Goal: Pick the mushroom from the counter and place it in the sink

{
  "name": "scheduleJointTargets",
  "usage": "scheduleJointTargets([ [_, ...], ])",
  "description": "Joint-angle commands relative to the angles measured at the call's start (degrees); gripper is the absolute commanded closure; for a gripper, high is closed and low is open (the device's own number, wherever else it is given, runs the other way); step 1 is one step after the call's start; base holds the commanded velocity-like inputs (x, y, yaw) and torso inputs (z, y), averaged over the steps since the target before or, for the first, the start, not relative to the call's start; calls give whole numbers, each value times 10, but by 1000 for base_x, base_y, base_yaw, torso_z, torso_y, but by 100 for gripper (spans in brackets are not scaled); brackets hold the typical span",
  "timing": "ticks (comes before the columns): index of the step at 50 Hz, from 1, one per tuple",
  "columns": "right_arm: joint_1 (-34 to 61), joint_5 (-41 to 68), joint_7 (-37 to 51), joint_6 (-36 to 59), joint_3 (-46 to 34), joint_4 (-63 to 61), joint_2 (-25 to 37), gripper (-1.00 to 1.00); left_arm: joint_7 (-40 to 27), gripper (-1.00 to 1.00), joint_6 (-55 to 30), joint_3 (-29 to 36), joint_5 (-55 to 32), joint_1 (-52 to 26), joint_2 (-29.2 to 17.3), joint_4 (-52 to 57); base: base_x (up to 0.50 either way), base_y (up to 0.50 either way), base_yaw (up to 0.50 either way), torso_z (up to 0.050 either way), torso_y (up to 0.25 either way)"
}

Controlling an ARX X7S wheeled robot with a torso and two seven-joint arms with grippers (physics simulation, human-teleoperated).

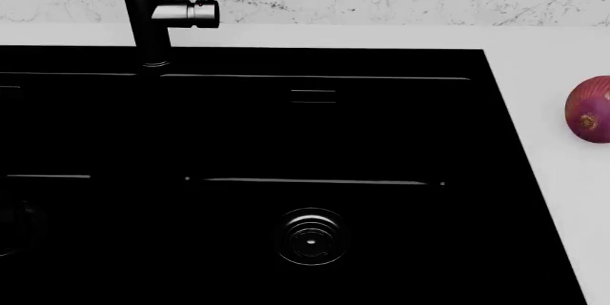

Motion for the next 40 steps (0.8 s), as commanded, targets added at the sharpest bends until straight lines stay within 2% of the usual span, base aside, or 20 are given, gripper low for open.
scheduleJointTargets([
  [1,-50,-9,-21,19,29,1,-26,-100,-1,-100,8,3,2,3,-2,-8,0,0,0,0,0],
  [18,-69,-55,-66,72,31,7,-84,-100,-2,-100,22,5,4,9,-4,-14,0,0,0,0,0],
  [33,-68,-84,-73,67,-1,26,-65,-100,-4,-100,27,11,3,10,-3,-20,0,0,0,0,0],
  [40,-74,-95,-82,78,8,42,-62,-100,-4,-100,30,8,1,14,-3,-20,0,0,0,0,0],
])
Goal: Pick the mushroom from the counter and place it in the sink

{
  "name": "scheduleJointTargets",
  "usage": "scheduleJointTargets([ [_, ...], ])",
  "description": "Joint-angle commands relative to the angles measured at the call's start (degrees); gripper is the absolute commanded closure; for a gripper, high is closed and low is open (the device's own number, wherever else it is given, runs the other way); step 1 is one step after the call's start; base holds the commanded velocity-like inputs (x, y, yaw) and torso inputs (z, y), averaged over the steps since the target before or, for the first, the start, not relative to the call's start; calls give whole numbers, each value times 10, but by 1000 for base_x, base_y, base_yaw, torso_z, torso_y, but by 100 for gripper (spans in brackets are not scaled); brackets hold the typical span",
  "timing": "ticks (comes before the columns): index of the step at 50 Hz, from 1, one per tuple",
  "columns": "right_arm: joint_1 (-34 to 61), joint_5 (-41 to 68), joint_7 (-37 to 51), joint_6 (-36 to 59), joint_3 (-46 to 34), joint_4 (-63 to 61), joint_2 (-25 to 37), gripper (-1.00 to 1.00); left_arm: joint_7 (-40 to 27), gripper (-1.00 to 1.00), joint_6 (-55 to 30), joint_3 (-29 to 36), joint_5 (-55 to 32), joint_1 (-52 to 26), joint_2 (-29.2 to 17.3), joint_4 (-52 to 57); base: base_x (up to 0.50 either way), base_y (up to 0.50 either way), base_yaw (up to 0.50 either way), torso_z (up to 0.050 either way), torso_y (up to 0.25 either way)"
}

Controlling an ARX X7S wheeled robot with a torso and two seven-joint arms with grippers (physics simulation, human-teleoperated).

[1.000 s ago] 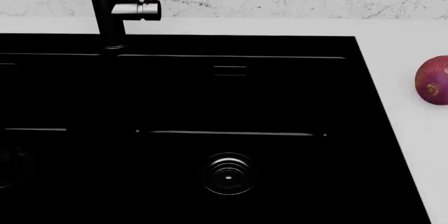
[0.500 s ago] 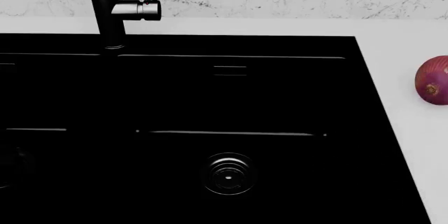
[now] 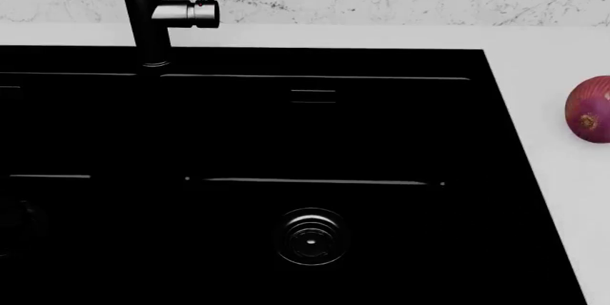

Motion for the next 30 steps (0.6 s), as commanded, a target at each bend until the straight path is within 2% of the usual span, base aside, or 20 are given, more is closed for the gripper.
scheduleJointTargets([
  [1,-7,-21,-14,13,3,22,4,-100,-1,-100,4,0,-2,3,0,-1,0,0,0,0,0],
  [8,-12,-17,-9,8,5,29,21,-100,0,-100,5,4,-3,0,-1,-4,0,0,0,0,0],
  [17,4,-47,-26,-2,-43,42,33,-100,-1,-100,4,3,-5,0,-2,-3,0,0,0,0,0],
  [30,-3,-84,-49,16,-61,67,27,-100,-2,-100,11,3,-6,3,-3,-8,0,0,0,0,0],
])
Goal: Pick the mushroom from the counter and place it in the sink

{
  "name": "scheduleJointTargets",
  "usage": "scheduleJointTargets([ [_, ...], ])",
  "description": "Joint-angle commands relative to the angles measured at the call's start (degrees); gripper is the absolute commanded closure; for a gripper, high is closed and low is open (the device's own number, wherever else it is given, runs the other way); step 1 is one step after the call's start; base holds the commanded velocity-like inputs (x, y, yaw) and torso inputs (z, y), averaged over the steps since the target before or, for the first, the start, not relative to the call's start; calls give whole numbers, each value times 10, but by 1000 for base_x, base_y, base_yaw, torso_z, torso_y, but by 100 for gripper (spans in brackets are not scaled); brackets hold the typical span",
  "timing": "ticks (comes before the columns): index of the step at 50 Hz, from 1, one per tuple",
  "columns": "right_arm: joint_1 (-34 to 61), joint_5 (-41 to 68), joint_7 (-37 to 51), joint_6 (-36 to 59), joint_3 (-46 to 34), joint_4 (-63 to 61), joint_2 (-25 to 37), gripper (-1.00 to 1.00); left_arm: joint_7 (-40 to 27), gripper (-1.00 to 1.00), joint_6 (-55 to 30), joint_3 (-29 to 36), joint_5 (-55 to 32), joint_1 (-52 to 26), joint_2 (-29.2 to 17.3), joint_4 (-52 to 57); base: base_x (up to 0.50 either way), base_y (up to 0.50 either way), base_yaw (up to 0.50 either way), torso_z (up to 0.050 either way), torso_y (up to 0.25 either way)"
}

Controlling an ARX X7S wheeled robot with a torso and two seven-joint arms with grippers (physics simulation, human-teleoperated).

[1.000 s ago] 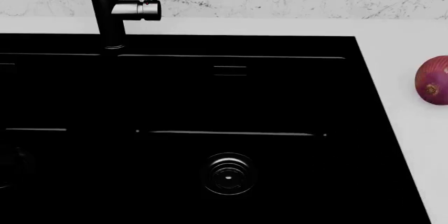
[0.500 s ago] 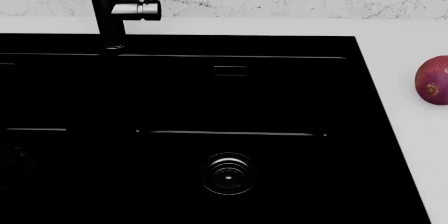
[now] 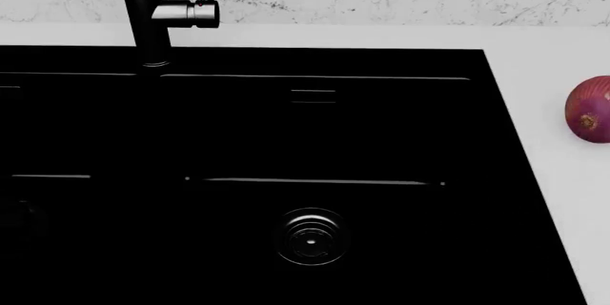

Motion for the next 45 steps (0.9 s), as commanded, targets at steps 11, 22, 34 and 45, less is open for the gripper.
scheduleJointTargets([
  [11,4,-66,-44,19,-39,36,-10,-100,-3,-100,6,0,-2,4,-2,-3,0,0,0,0,0],
  [22,0,-111,-73,32,-48,50,-30,-100,-7,-100,1,-1,-4,6,-4,3,0,0,0,0,0],
  [34,-2,-158,-105,43,-61,62,-50,-100,-8,-100,2,0,-5,6,-5,1,0,0,0,0,0],
  [45,7,-204,-136,43,-101,76,-62,-100,-10,-100,0,1,-6,5,-7,4,0,0,0,0,0],
])
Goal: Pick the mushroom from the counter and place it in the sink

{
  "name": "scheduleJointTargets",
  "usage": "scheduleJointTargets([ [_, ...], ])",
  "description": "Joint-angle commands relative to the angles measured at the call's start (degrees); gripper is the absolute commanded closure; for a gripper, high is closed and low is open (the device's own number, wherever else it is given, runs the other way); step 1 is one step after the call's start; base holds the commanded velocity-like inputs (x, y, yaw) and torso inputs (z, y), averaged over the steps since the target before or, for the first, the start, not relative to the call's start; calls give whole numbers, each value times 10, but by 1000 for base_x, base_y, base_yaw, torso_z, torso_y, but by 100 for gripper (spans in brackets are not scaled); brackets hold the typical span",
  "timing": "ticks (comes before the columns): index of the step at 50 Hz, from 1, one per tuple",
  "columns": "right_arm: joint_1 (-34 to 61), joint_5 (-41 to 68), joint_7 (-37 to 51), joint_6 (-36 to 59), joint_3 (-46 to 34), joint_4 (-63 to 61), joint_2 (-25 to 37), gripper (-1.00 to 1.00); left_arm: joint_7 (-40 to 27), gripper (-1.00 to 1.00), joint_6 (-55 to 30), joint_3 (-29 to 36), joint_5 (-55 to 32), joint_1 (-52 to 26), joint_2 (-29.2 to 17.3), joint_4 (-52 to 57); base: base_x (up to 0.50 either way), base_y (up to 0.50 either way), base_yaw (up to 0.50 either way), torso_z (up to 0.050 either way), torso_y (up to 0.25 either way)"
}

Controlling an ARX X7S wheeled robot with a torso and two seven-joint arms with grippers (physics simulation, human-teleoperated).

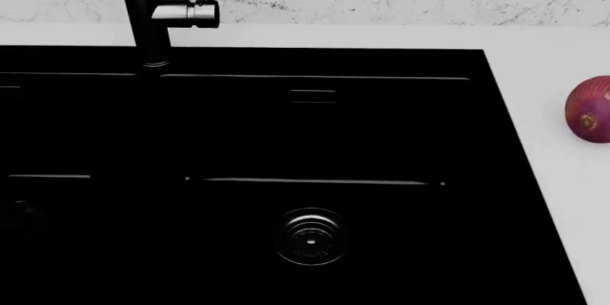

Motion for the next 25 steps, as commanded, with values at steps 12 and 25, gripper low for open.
scheduleJointTargets([
  [12,-2,-80,-49,4,-40,30,-19,-100,-4,-100,-7,0,-5,0,-4,8,0,0,0,0,0],
  [25,2,-102,-61,-2,-56,41,-17,-100,-6,-100,-5,-1,-7,3,-5,9,0,0,0,0,0],
])
